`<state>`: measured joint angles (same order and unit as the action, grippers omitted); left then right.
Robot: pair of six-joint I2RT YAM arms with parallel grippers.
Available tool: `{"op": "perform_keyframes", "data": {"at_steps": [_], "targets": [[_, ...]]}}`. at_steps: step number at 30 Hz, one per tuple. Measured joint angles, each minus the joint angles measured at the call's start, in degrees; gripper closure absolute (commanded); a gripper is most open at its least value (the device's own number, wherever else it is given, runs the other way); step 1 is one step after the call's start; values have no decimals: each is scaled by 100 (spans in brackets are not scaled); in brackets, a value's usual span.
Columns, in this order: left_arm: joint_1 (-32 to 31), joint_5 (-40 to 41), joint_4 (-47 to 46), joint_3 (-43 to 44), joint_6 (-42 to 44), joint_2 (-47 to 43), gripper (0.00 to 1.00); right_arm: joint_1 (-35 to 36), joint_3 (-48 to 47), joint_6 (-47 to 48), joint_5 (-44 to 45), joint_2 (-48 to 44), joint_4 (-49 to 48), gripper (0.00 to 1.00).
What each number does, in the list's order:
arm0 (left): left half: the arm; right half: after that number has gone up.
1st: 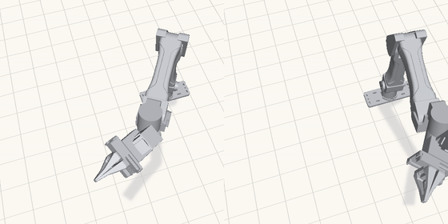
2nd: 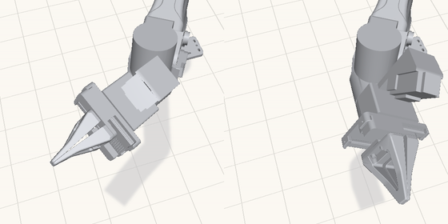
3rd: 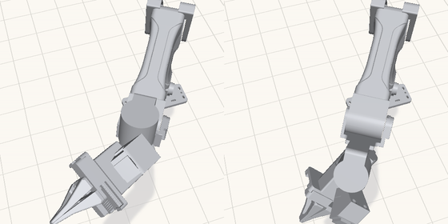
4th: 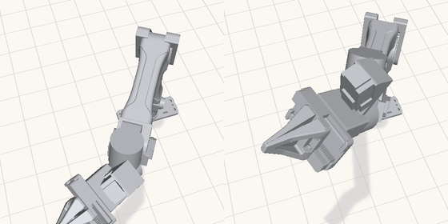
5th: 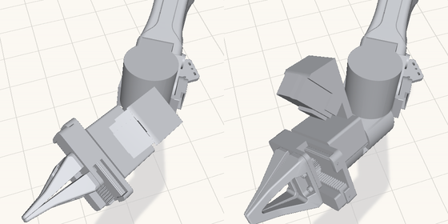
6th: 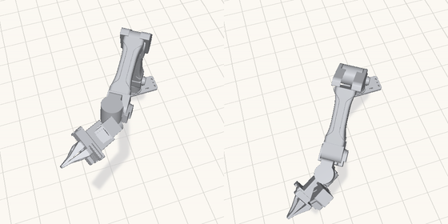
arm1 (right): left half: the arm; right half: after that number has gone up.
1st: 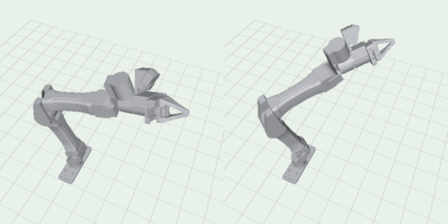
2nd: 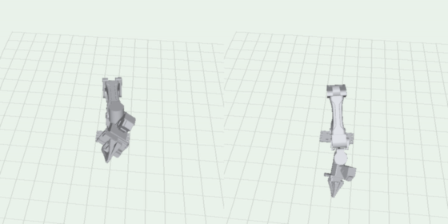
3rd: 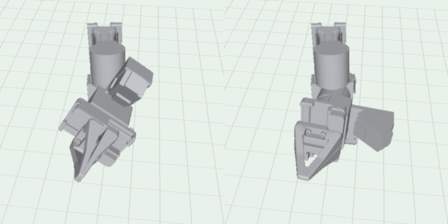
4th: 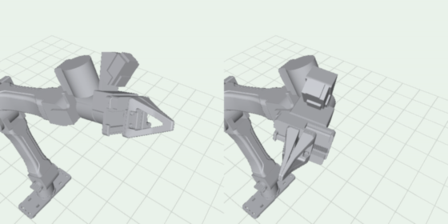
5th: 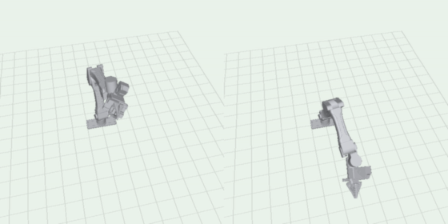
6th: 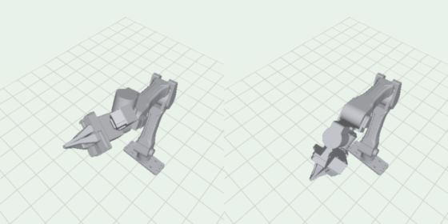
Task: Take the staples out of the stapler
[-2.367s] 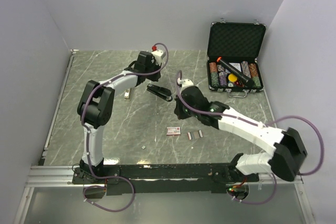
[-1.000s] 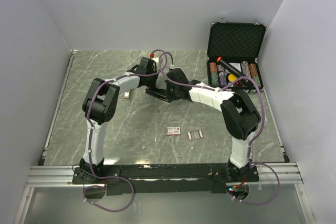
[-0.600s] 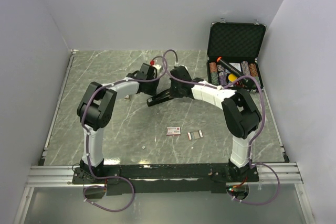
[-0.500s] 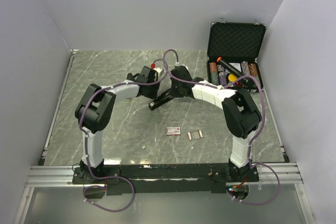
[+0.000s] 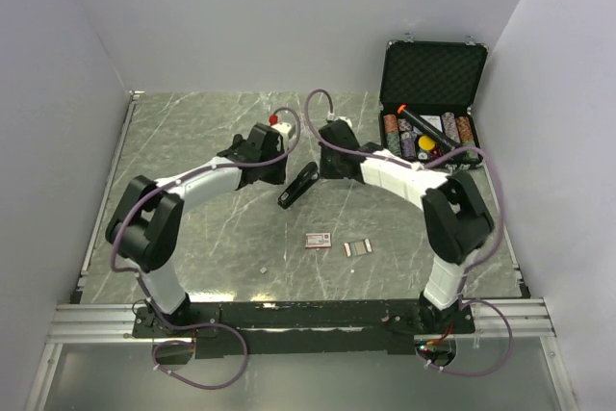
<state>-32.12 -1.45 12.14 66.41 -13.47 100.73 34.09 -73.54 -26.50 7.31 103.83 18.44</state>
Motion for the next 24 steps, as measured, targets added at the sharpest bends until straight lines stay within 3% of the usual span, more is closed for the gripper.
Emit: {"op": "perform_keyframes", "data": {"at_steps": [2,4,8,11,24], "targets": [[2,9,-7,0,9,-212,71,0,234,-2,76,-409,46,99],[0,-20,-15,0,13,-420,64,0,444,-7,140,-885,133,92],[0,-195,-92,0,72,-570,54,0,772,-37,227,-1790,212,68],[0,-404,-149,0,197,-562,48,0,999,-28,227,-2430,293,56],[-13,-1141,-417,678,1010,457,38,140,2389,-31,-164,-4345,538,46]]}}
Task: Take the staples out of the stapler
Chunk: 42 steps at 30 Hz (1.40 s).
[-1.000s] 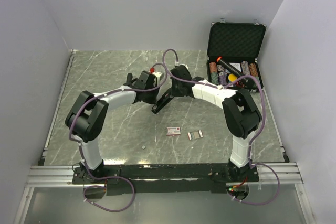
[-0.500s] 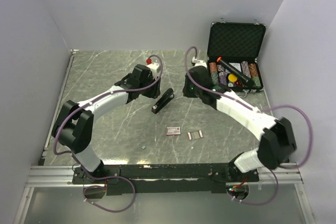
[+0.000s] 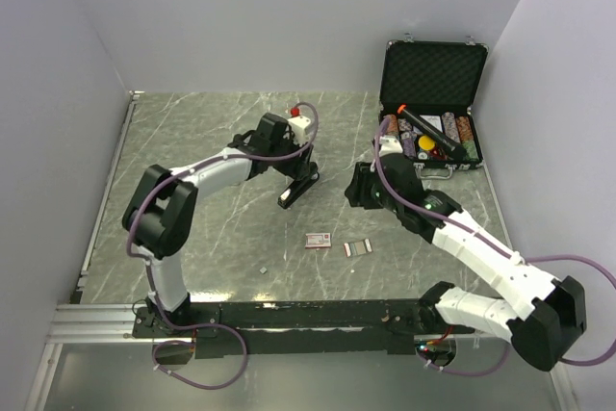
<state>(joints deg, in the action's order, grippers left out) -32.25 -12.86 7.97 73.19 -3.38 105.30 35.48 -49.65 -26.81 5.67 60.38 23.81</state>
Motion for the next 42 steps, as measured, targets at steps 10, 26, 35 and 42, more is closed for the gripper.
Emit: {"op": "perform_keyframes", "data": {"at_steps": [10,26,35,42], "targets": [[-136,72,-151,398,490,632,37,210,212,-33,-149,-284,85,45],[-343,358,-306,398,732,817,74,352,221,-105,-205,-197,66,45],[-393,540,-422,341,748,807,99,457,236,-186,-203,-197,72,46],[-433,350,-297,72,723,393,99,466,229,-168,-184,-319,168,46]]}}
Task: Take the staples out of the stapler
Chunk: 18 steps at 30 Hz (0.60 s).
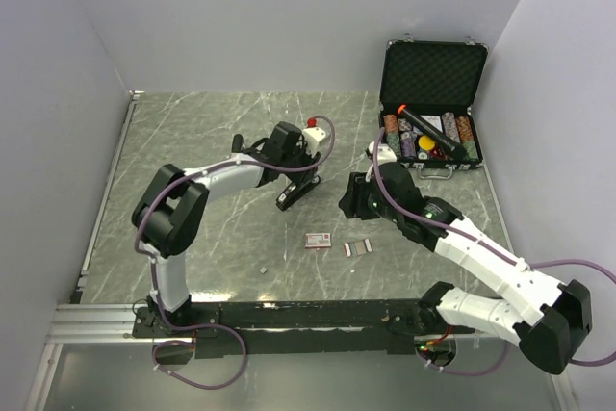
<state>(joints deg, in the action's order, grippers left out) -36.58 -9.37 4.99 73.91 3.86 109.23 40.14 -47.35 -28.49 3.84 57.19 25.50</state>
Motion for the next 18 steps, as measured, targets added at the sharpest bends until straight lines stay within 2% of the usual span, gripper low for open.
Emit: {"op": "perform_keyframes", "data": {"at_steps": [11,13,15,18], "targets": [[-105,-1069,195,-369,-52,-1720,99,2,-704,577,-24,-647,638,47],[-120,-1250,186,-503,-68,-2048,99,0,-787,671,-22,-763,695,53],[-129,-1438,166,-684,-136,-2371,99,0,-826,765,-26,-874,745,65],[-144,-1744,162,-979,-236,-2822,99,2,-894,909,-48,-970,852,88]]}}
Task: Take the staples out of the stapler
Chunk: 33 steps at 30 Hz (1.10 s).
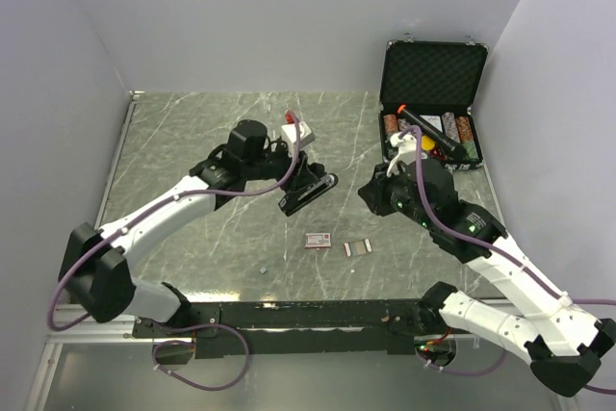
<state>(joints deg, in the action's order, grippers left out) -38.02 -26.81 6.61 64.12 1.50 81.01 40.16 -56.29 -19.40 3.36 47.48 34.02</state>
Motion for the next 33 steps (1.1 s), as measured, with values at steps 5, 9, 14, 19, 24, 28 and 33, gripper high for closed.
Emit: {"op": "perform_keyframes", "data": {"at_steps": [5,9,14,19,24,28,33], "targets": [[-85,-402,-42,-308,-273,-522,99,0,-221,122,-190,-7,81,100],[-186,-610,-155,-538,-439,-883,99,13,-348,127,-444,4,48,100],[-249,-726,-409,-820,-706,-1298,99,85,-417,72,-595,219,-44,100],[-280,-739,-645,-988,-879,-1519,99,249,-533,-50,-597,584,-94,100],[-313,-710,-785,-1147,-1001,-1587,99,450,-723,-136,-535,807,-151,100],[-348,-629,-870,-1244,-1069,-1589,99,577,-824,-232,-463,931,-278,100],[-372,-544,-1003,-1290,-1176,-1617,99,647,-850,-361,-334,1093,-358,100]]}}
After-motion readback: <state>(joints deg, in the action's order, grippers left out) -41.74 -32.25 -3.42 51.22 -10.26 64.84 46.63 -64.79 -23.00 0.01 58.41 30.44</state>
